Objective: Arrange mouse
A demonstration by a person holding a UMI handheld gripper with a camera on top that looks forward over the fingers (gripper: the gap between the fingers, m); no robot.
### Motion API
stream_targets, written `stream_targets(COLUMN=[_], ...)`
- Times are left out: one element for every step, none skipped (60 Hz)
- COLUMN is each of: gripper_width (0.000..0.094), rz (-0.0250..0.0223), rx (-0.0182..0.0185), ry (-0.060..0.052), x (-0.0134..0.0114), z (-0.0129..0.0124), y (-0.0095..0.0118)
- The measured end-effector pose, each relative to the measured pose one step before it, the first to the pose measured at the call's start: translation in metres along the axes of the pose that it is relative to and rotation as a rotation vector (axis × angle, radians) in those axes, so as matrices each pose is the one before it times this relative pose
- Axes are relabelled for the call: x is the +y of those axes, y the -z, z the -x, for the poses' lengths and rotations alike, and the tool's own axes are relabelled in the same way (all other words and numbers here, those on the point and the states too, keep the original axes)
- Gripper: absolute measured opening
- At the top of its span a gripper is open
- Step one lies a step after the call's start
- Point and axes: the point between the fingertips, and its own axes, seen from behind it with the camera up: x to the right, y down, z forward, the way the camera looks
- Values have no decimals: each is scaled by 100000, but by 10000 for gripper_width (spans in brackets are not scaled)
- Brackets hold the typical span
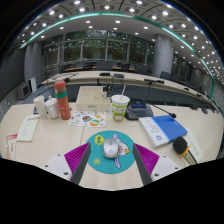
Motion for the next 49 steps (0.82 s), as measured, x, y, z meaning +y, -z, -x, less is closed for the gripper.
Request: stream_targets(gripper_width=[858, 858, 856, 859, 858, 858, 859, 858, 858, 859, 858, 857, 858, 858, 858, 858, 857, 857, 858, 856, 856, 856, 855, 853, 854, 857, 856, 858, 856, 856, 858, 858, 856, 857, 858, 857, 858, 858, 857, 858, 857, 855, 856, 856, 856, 856, 856, 856, 856], rz=[-552, -315, -303, -342, -375, -494, -254, -196, -111, 17, 14, -90, -139, -202, -46, -68, -173, -141, -123, -123, -140, -109, -108, -92, 159, 102, 142, 138, 74, 46, -18, 26, -10, -136, -255, -327, -275, -229, -144, -44, 232, 337, 166, -101, -276, -362, -353, -350, -260], rx=[-507, -390, -364, -340, -411, -311, -411, -277, -189, -173, -319, -454, -526, -371, -303, -254, -206, -61, 192, 339, 340, 323, 223, 64, 93, -39, -115, -144, -135, -111, -40, 14, 141, 201, 259, 211, 129, -9, -100, -72, -25, -72, -107, -174, -146, -54, 53, 194, 210], ry=[11, -50, -79, -66, -48, 19, 31, 82, -84, -100, -78, 13, -20, -91, -31, 132, 232, 352, 293, 244, 219, 270, 229, 119, 29, -29, -141, -208, -274, -191, -85, -32, 63, 159, 170, 112, 14, -107, -84, -60, -62, -14, 118, 293, 315, 251, 235, 207, 221], x=[-43, -91, -69, -42, -30, 90, 28, 72, 121, 175, 181, 193, 186, 306, 213, 202, 212, 213, 247, 231, 264, 236, 255, 333, 267, 259, 260, 241, 230, 232, 205, 176, 181, 114, 112, 90, 98, 104, 102, 144, 86, 159, 172, 99, 44, 11, -3, -35, -23], z=[103, 125, 123, 106, 134, 163, 108, 71, 86, 88, 136, 158, 167, 215, 109, 92, 104, 61, -15, -52, -51, -32, -51, -90, 71, 30, 40, 18, 44, 22, -10, -24, -62, -41, -73, -51, -43, -4, 18, 21, 138, 0, 29, 32, 16, 10, -8, -64, -66], y=[1039, 1042, 1066, 1067, 1075, 1101, 1061, 1041, 1009, 977, 979, 939, 959, 843, 891, 983, 823, 795, 789, 750, 616, 713, 674, 603, 665, 531, 549, 535, 488, 512, 330, 435, 566, 374, 408, 363, 337, 271, 267, 237, 134, 219, 184, 136, 124, 135, 139, 120, 119])
